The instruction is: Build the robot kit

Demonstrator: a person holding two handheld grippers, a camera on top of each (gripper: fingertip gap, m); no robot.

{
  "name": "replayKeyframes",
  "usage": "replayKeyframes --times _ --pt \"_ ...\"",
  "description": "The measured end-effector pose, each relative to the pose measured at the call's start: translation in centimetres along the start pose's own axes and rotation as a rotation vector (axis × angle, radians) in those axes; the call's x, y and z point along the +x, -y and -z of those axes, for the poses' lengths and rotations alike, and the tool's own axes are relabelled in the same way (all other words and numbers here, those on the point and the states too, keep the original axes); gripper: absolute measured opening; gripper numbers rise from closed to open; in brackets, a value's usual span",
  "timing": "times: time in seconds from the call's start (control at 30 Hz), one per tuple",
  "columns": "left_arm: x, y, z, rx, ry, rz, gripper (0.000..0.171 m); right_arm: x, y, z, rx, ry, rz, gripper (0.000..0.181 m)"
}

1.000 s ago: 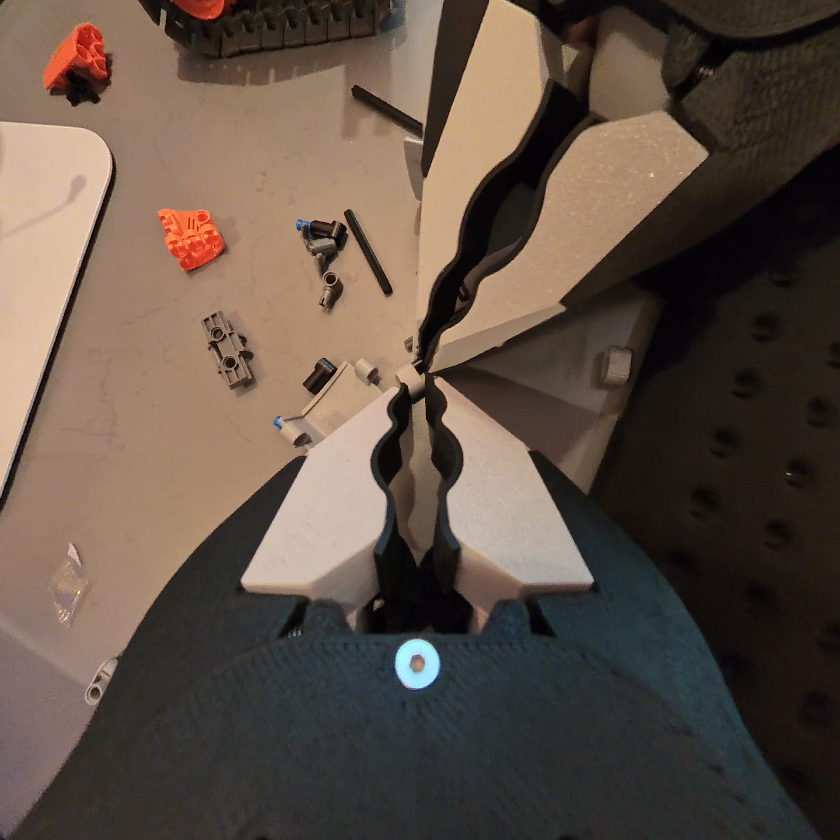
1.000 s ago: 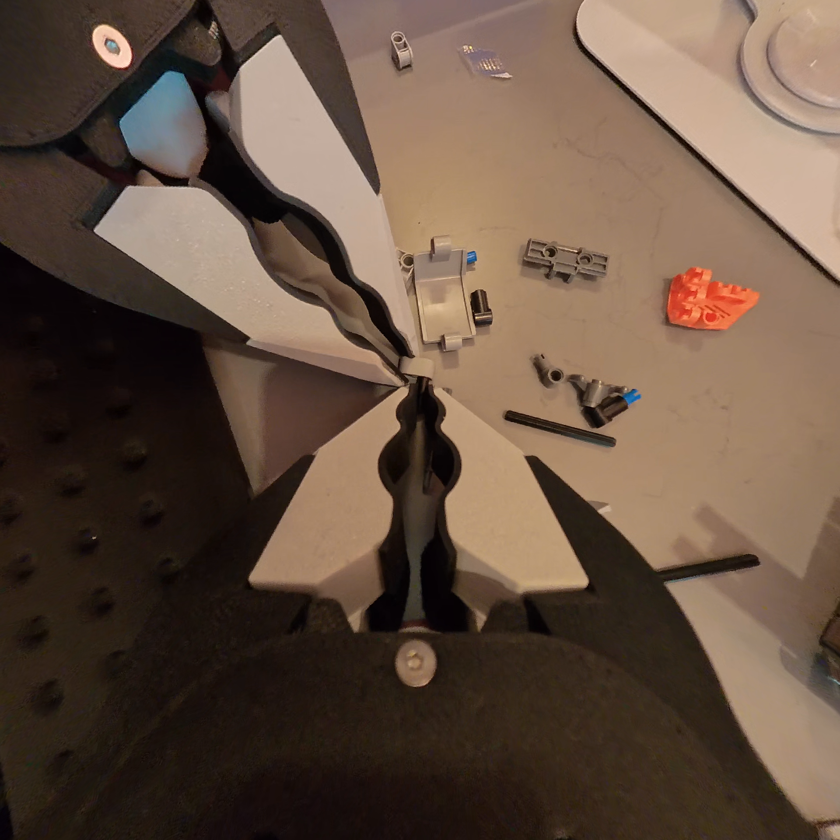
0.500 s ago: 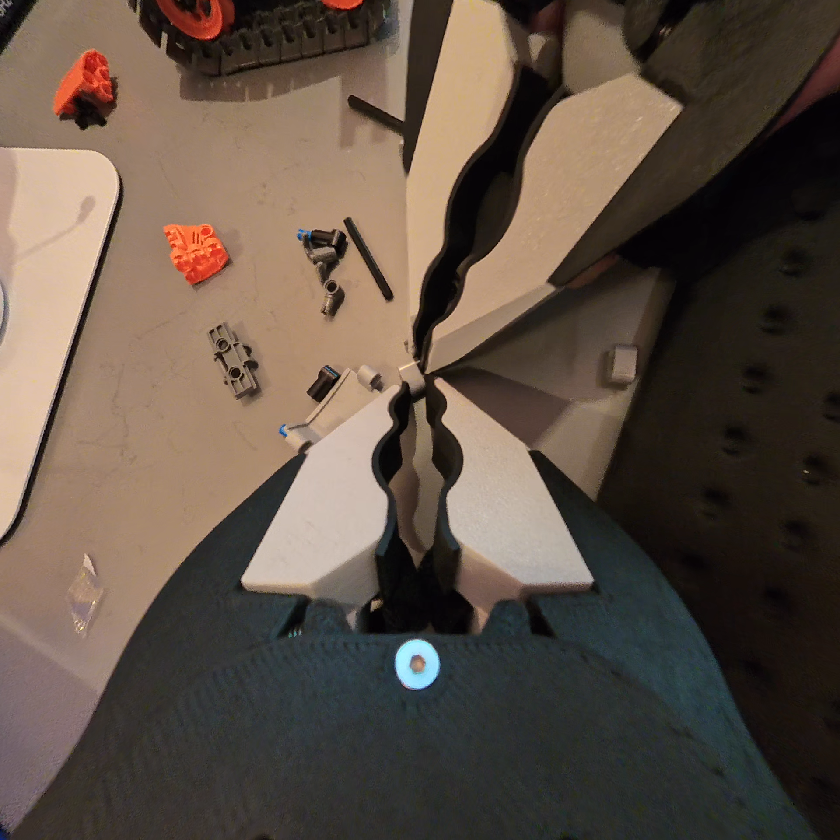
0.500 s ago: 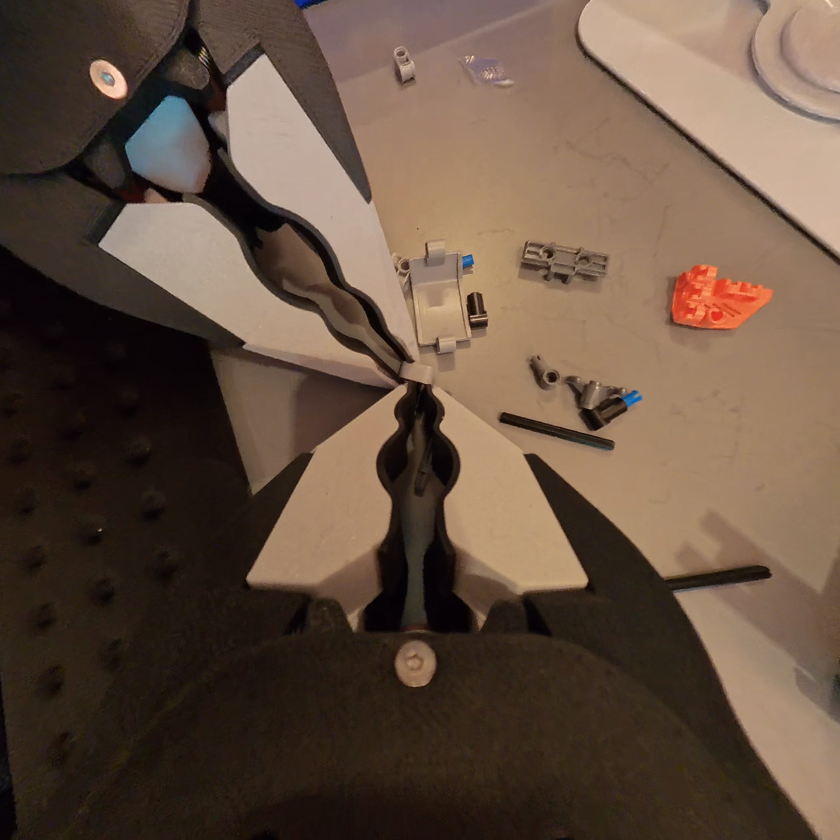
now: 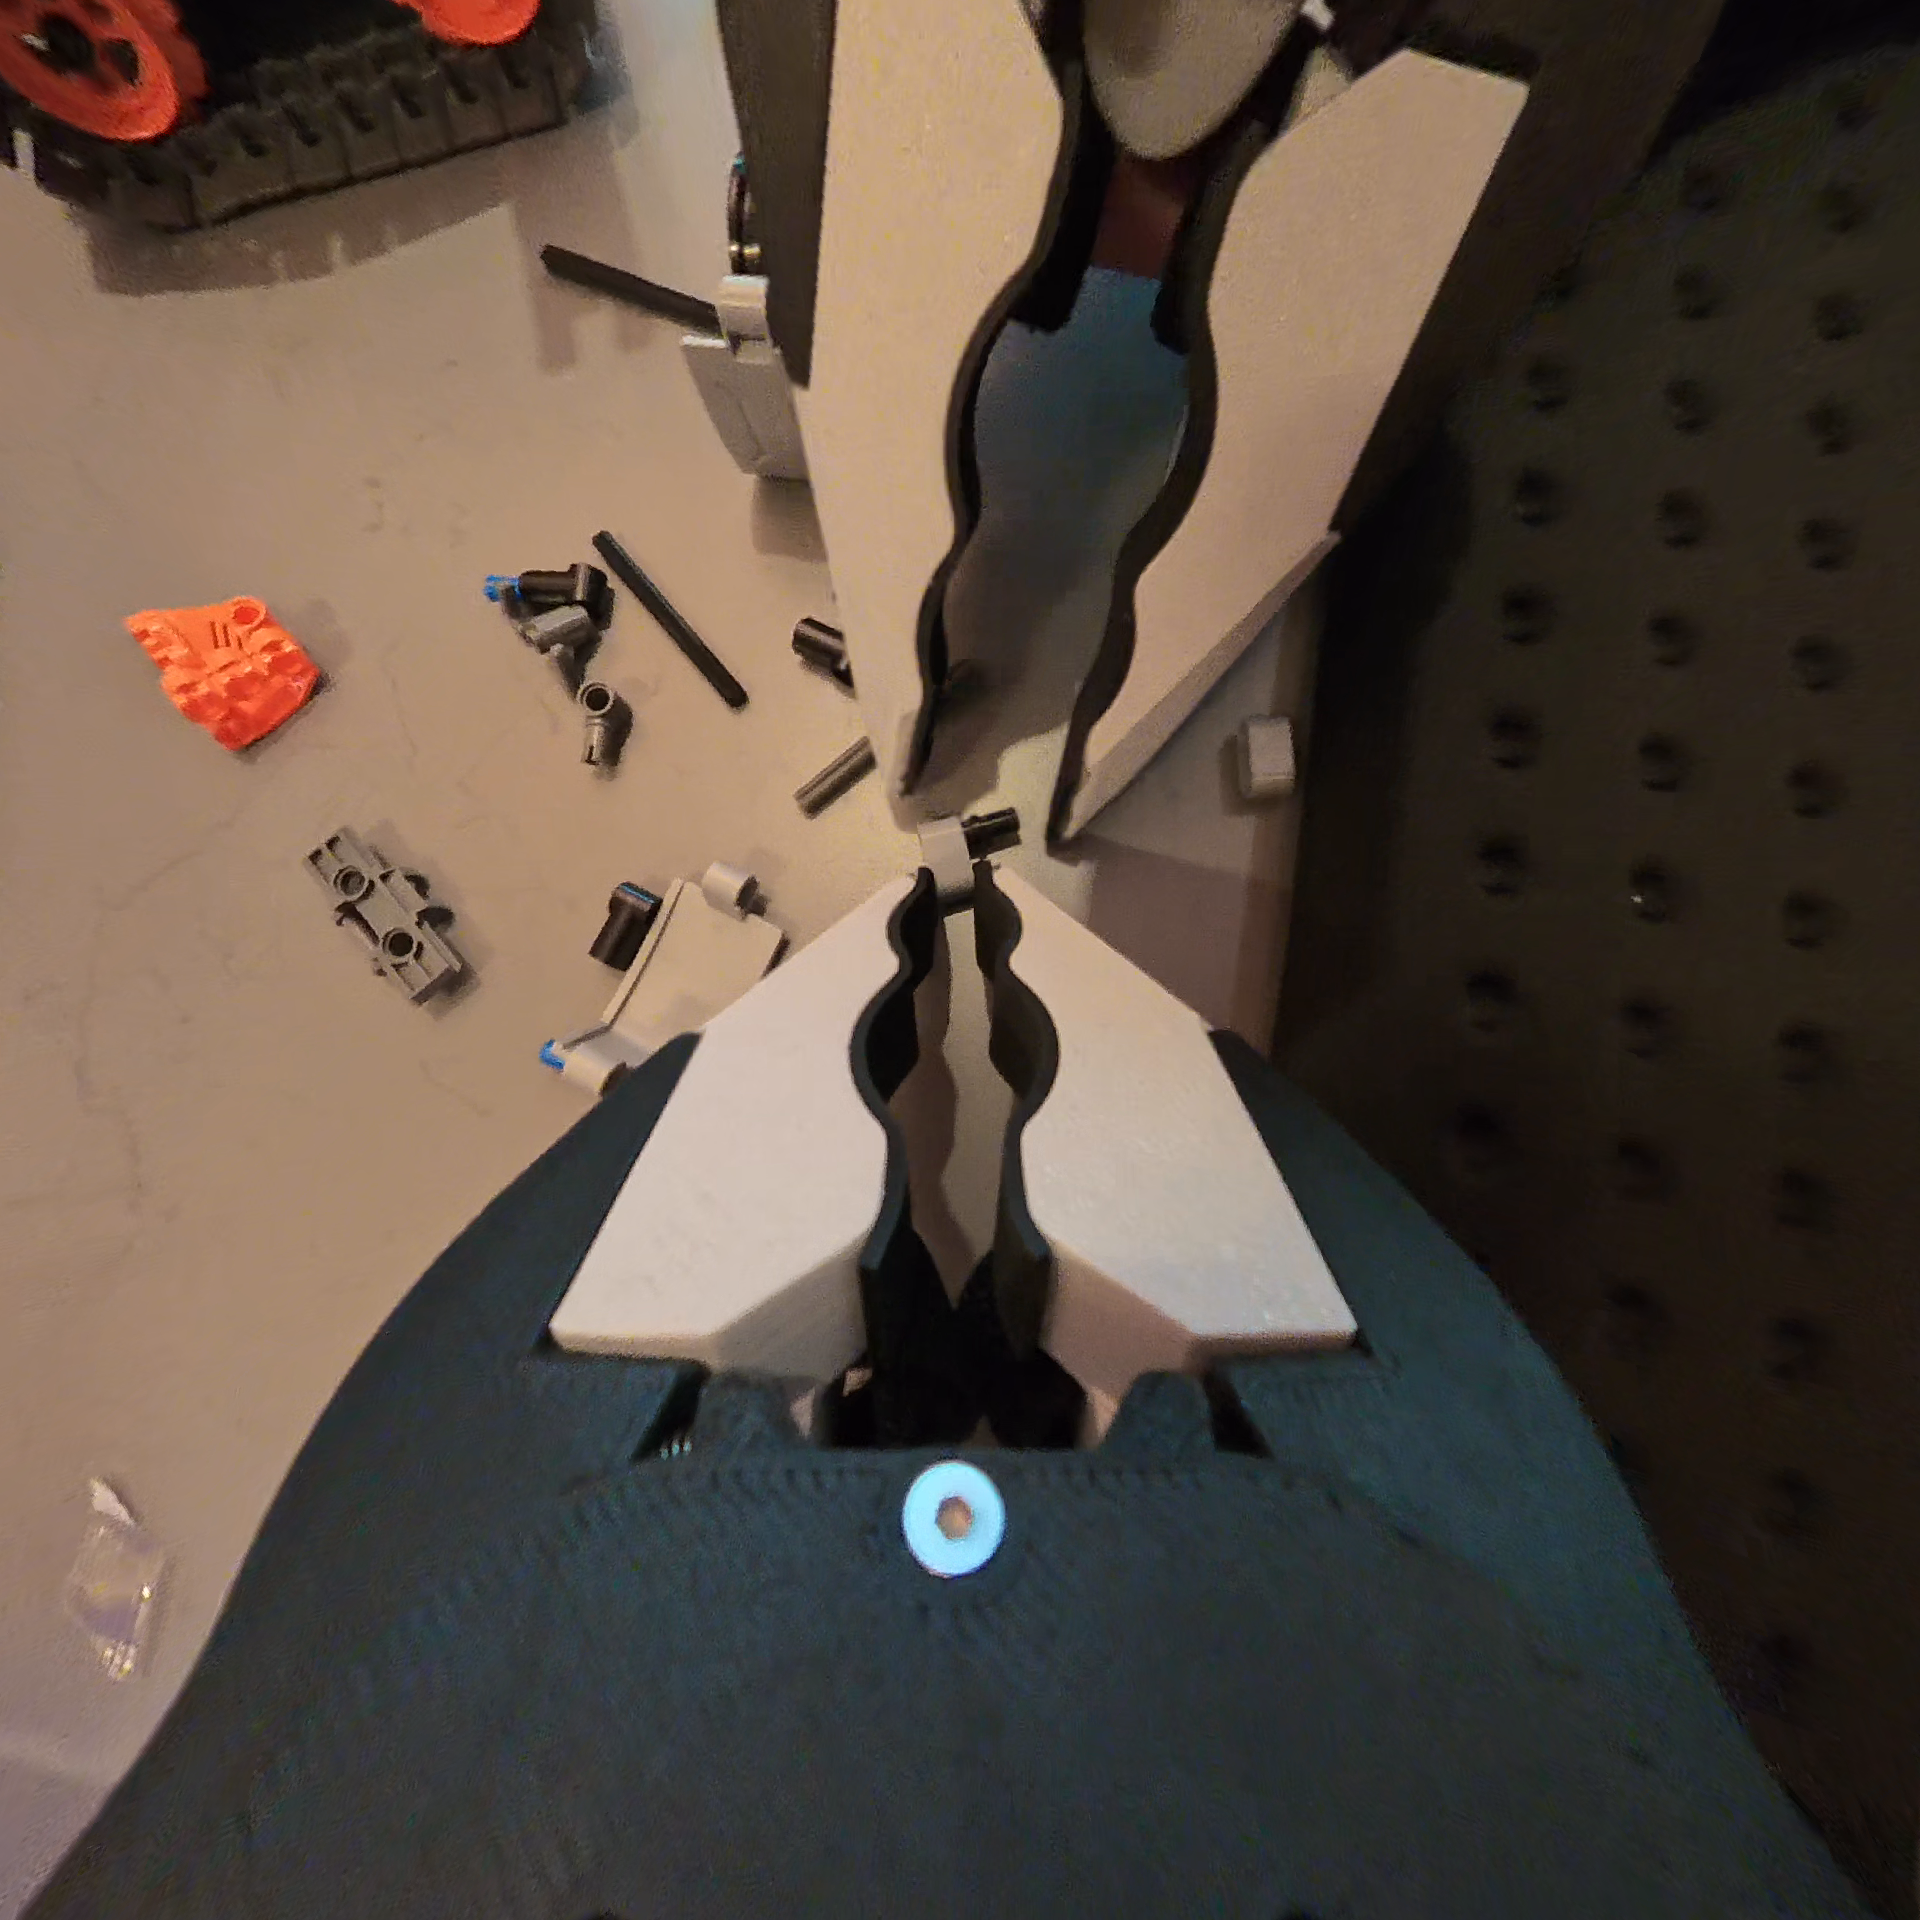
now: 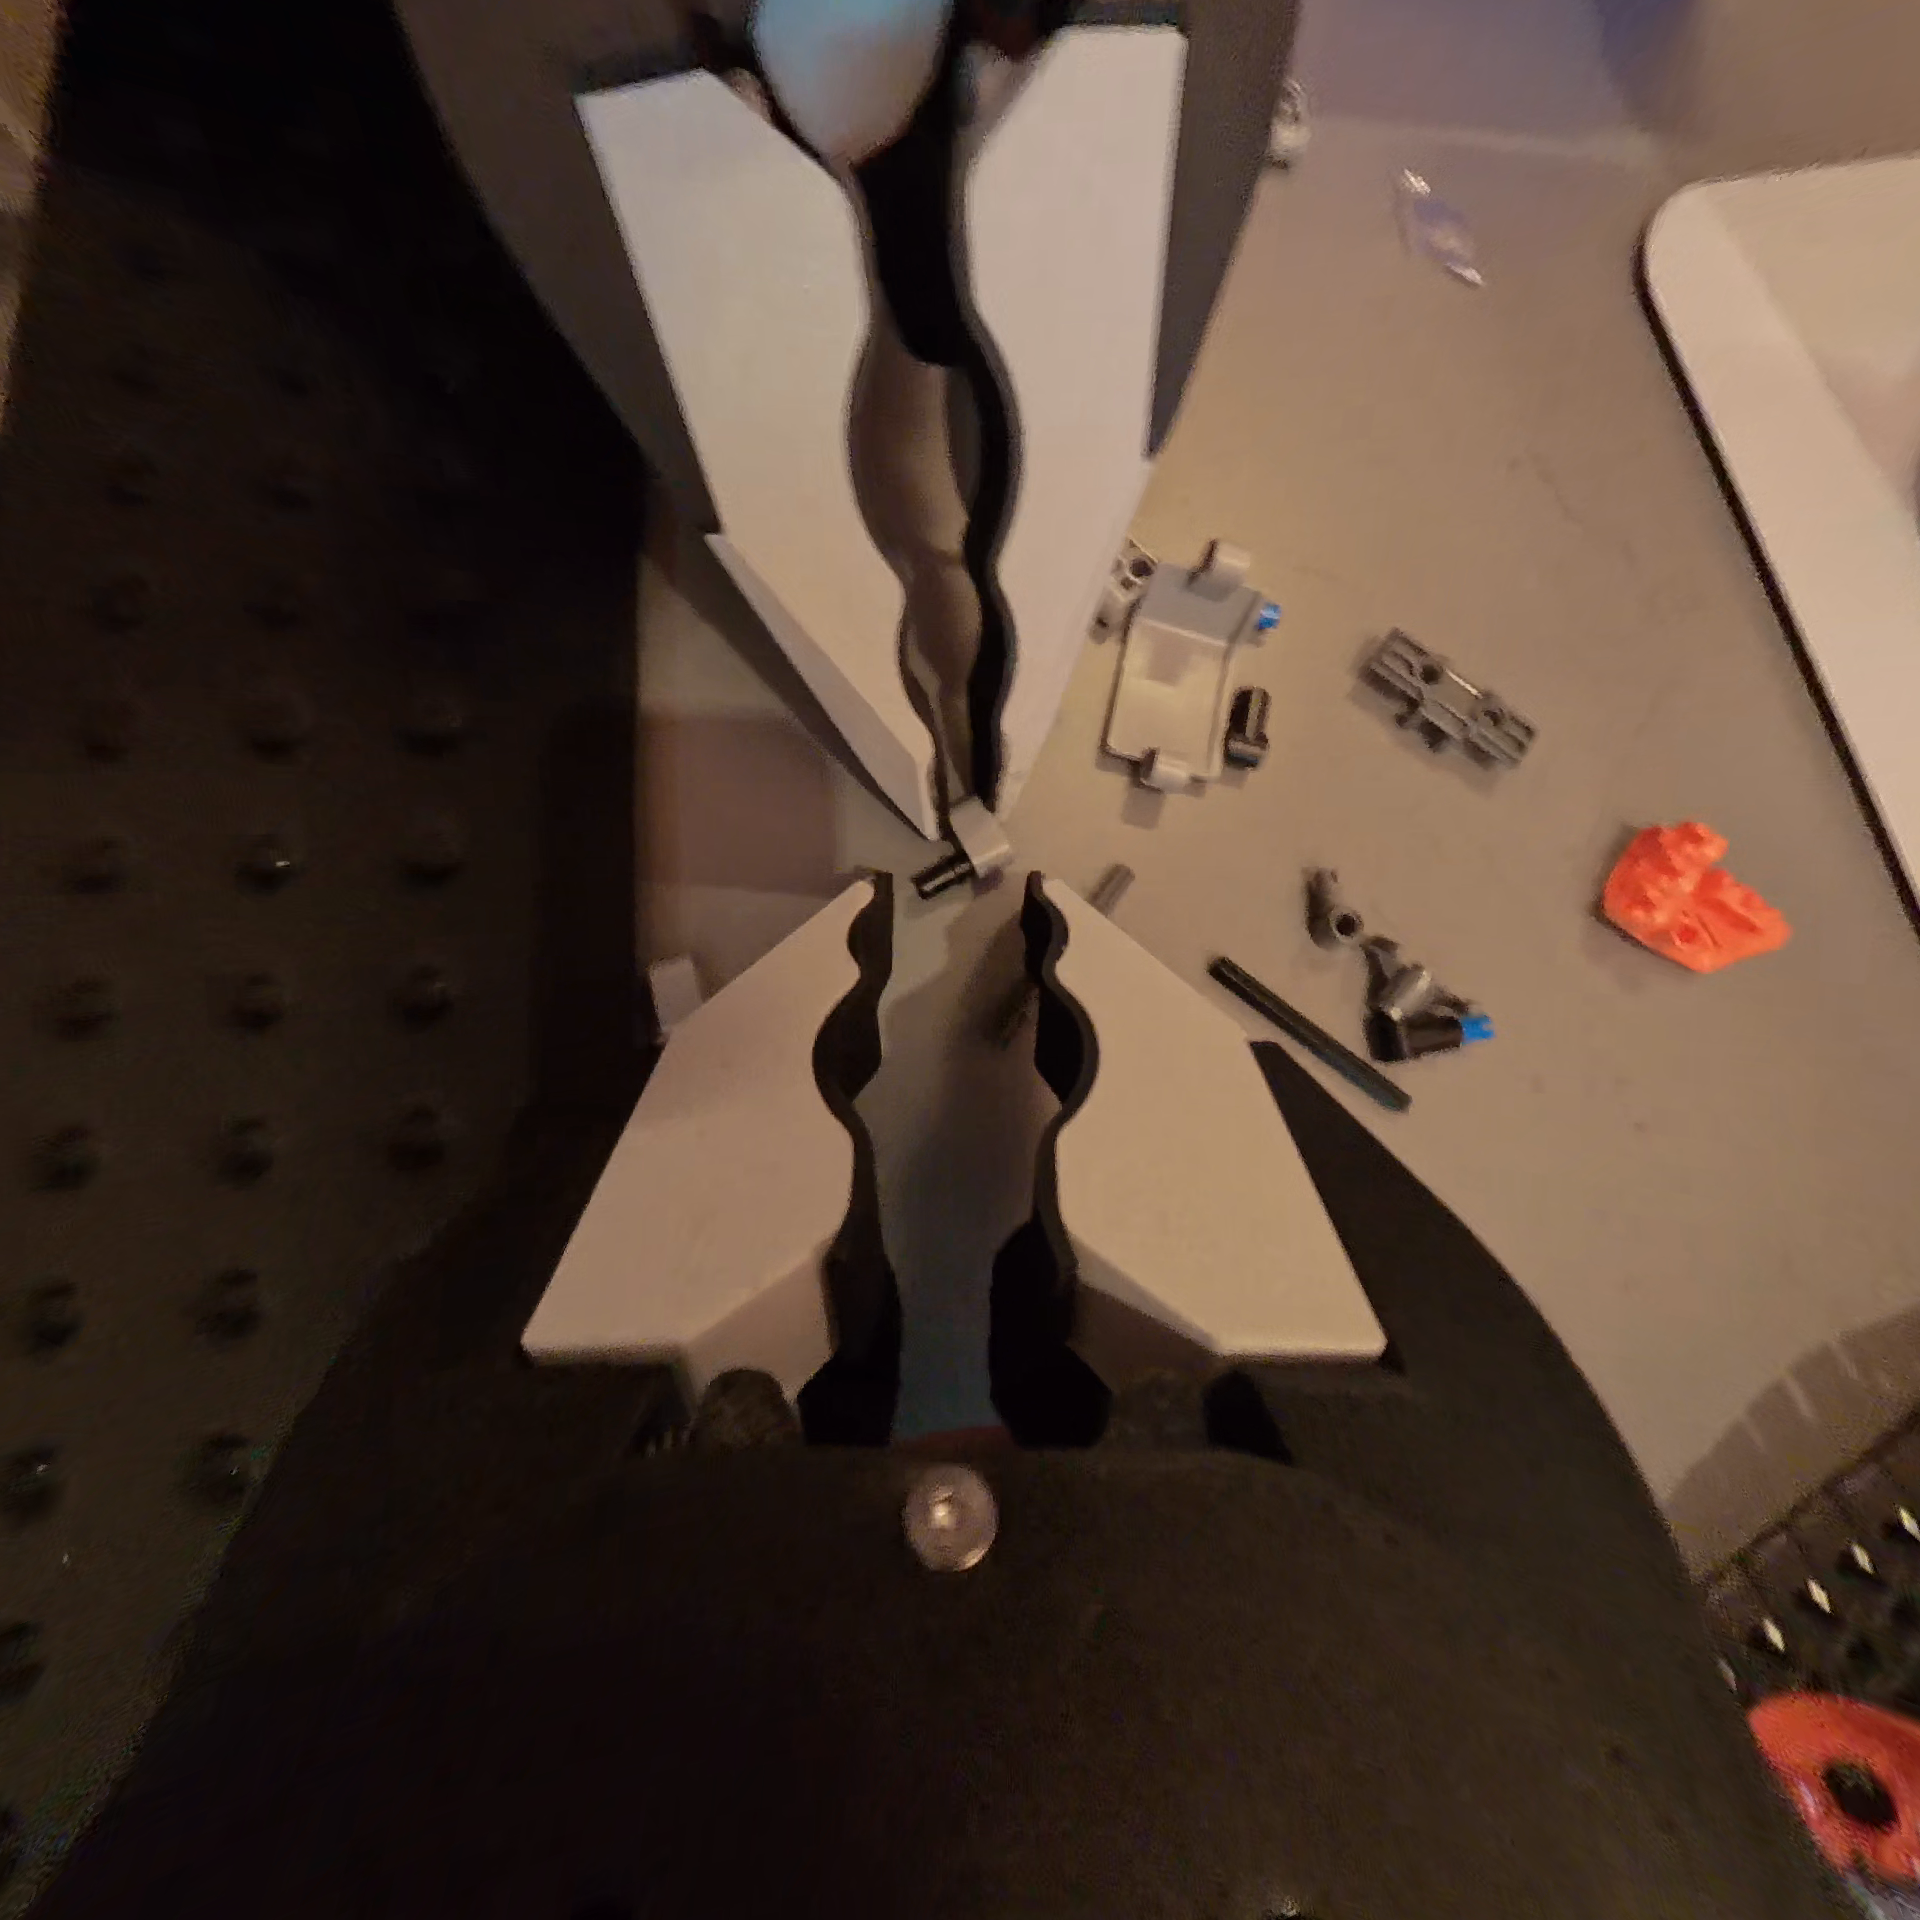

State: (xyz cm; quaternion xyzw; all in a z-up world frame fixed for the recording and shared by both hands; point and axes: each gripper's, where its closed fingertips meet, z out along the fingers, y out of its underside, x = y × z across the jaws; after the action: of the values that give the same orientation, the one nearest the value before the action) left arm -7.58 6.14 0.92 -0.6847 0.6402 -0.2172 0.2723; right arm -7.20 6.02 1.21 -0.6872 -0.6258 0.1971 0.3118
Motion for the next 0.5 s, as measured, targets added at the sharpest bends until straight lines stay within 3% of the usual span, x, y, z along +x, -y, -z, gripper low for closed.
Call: replayKeyframes --times 0.13,0.3,0.5 --pt "1.3 0.0 0.0 -0.002 -0.105 -0.076 0.005 -0.8 0.2 -0.1 0.009 0.072 0.059 0.026" --pt "2.2 0.0 0.2 0.008 -0.195 -0.115 0.005 -2.1 0.2 -0.2 0.028 0.141 0.067 0.015" --pt "2.5 0.1 0.1 0.024 -0.213 -0.118 0.004 -2.4 0.2 -0.2 0.029 0.113 0.057 0.012"
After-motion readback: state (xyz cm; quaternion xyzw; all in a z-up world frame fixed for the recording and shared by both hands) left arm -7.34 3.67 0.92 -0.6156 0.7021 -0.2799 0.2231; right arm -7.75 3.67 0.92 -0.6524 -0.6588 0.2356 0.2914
